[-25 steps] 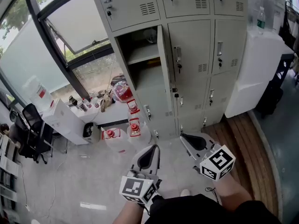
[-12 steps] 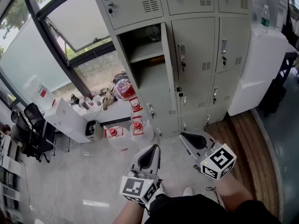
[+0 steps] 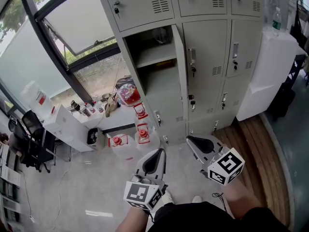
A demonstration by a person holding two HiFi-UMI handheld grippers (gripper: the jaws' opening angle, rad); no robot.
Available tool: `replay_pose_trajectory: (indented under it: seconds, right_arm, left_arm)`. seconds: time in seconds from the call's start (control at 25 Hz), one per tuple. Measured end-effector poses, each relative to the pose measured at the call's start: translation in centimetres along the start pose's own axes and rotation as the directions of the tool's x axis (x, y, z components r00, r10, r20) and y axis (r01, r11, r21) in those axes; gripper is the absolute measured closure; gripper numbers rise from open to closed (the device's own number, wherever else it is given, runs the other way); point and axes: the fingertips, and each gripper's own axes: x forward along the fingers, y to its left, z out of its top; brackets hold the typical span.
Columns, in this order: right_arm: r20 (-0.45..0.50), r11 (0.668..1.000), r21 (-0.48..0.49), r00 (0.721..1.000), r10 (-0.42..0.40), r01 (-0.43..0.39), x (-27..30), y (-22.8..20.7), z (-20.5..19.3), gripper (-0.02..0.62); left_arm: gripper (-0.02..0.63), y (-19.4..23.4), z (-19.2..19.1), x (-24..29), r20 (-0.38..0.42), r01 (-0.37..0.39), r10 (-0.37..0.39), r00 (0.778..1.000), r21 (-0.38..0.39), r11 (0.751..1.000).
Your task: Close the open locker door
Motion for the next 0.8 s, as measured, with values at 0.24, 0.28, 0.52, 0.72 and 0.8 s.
replay_pose_trajectory:
  seconds: [0.24,0.28,0.52,0.72,0.8]
  right_arm:
    - [-0.009,0.999,0.018,0.999,-0.036,0.037,2.6,-0.7,-0.2,0.541]
    - [-0.009,0.999,0.021,0.999,-0.042,0.042,3.0,-0.8,-0.2,0.541]
    - [-0.018,0.997,0.028,0.997,-0.070,0.071,5.3,-0.7,-0.4,0.541]
    - [-0.024,0.995,0.031,0.995,-0.093,0.093,7.3,-0.6,-0.5,0.541]
    - [-0.026,0.994,0.032,0.995,-0.100,0.101,8.1,-0.6,-0.7,0.541]
  left_arm:
    - [0.588,2.7,0.0,0.9,-0.008,0.025,-0.025,1.000,-0.010,1.000]
    - [0.589,3.1,0.0,1.0,-0.007,0.030,-0.030,1.000,-0.010,1.000]
    - [0.589,5.7,0.1,1.5,-0.012,0.061,-0.061,0.998,-0.011,0.998]
    - [0.589,7.8,0.0,1.8,-0.014,0.082,-0.082,0.997,-0.018,0.996]
    - [0.588,8.6,0.0,1.9,-0.014,0.093,-0.093,0.996,-0.020,0.995]
